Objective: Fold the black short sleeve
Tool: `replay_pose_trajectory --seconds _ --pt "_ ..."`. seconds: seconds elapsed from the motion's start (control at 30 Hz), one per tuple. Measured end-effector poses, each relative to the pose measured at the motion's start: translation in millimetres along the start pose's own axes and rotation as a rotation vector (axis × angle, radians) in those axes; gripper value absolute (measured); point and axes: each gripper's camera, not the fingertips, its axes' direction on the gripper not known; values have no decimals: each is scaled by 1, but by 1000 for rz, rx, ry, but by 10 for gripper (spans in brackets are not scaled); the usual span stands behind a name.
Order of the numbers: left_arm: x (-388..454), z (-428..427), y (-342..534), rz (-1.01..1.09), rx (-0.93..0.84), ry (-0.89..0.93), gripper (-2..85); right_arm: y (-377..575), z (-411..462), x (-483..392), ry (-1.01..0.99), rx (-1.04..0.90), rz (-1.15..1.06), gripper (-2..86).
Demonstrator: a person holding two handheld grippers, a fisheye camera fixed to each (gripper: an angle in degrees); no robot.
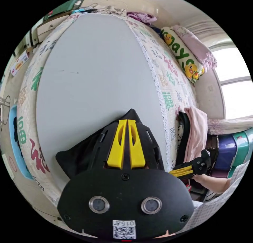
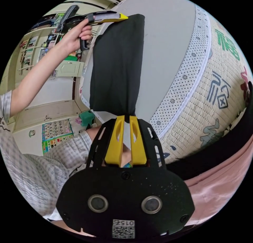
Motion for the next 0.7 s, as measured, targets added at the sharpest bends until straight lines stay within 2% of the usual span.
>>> replay_pose_trajectory --seconds 0.1,0.17,0.3,0.4,0.53,0.7 --pt "-31 -33 45 -75 87 46 9 6 -3 -28 98 44 -12 79" --pt "-55 -45 74 -141 83 -8 17 5 2 -55 163 54 -69 82" --pt "-111 -45 113 -266 50 -32 48 -10 49 -131 141 51 -266 84" --pt "-140 -30 110 -300 43 -6 61 -26 105 -172 119 -30 -343 94" --pt "-166 -3 93 -296 26 26 43 -38 169 -199 276 -148 -349 91" --pt "-182 16 83 -211 -36 15 -1 -39 204 -208 411 -239 -283 6"
